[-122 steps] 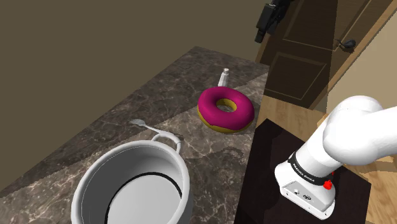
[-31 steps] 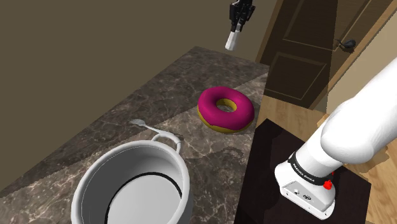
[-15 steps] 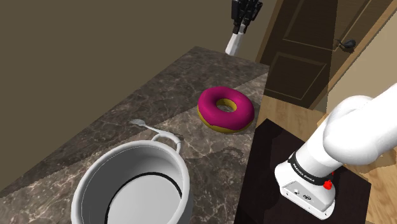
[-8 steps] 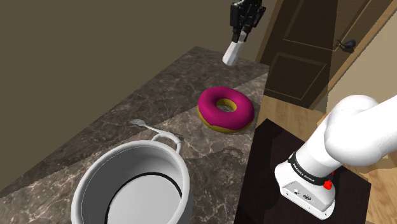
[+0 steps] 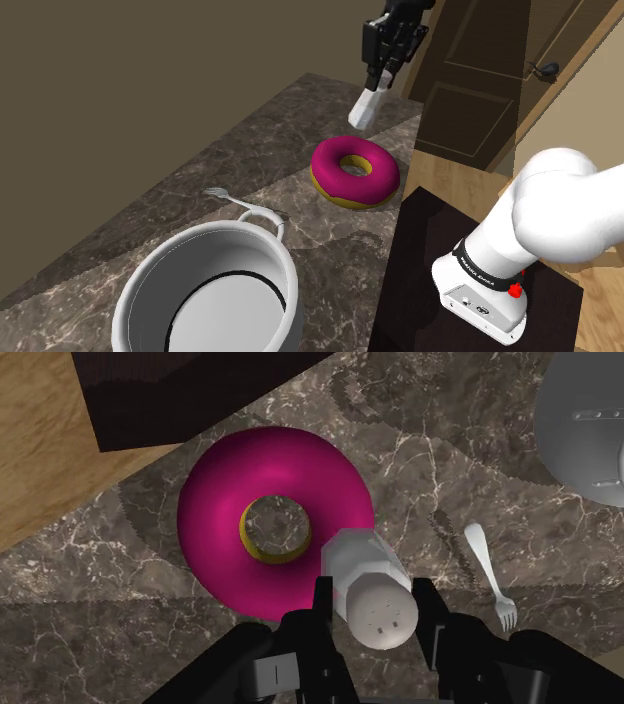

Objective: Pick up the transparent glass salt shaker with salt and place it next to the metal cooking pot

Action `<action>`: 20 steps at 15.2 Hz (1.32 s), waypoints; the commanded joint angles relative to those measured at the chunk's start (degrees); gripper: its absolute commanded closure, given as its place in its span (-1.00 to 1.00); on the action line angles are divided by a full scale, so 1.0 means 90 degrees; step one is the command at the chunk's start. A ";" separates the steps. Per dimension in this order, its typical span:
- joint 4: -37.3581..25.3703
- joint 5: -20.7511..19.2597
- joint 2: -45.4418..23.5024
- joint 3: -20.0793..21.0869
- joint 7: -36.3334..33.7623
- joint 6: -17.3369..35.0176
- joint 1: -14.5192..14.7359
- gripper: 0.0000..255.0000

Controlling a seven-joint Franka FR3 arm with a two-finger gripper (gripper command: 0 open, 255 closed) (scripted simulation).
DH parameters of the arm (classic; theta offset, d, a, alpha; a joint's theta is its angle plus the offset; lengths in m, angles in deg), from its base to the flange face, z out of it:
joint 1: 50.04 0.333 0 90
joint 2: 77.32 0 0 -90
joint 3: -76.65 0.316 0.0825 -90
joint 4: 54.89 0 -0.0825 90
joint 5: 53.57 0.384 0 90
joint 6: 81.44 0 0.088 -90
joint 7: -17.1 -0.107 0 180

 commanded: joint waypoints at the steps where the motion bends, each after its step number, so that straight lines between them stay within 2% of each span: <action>1: 0.0113 0.0164 0.0235 0.0228 -0.0289 -0.0087 0.0109 1.00; 10: 0.0190 0.0973 0.0744 0.1360 -0.1608 -0.0280 0.0580 1.00; 20: -0.0378 0.1816 0.0641 0.2773 -0.3141 -0.0297 0.0890 1.00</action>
